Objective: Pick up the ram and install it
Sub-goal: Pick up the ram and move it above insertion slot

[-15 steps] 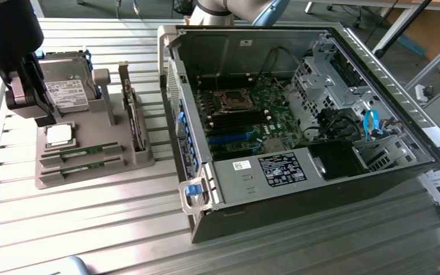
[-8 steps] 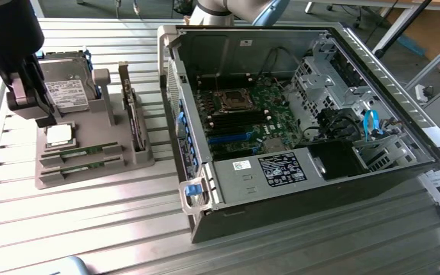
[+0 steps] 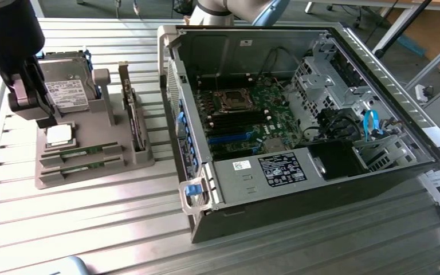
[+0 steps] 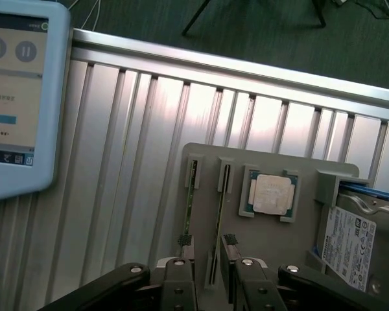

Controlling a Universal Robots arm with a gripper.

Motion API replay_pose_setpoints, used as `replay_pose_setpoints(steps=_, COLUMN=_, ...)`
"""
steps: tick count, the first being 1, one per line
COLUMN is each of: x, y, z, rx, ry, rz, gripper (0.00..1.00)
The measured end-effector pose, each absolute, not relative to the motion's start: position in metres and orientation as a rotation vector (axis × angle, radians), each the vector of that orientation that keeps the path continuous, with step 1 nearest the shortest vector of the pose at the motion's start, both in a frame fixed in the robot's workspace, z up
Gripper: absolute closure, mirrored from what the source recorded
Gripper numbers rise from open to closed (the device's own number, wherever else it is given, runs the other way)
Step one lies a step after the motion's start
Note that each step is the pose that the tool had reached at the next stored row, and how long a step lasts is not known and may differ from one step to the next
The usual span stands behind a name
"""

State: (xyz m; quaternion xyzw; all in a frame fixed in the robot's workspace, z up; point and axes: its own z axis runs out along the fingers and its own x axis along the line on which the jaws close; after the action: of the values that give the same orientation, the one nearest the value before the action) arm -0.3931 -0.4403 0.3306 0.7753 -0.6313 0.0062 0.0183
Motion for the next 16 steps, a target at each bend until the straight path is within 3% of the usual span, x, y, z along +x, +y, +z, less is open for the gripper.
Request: replay_pose_setpoints(steps=16, x=-0.3931, y=-0.4403, z=0.3267, rx=2.424, ry=-1.941, rz=0.020, gripper=0.70)
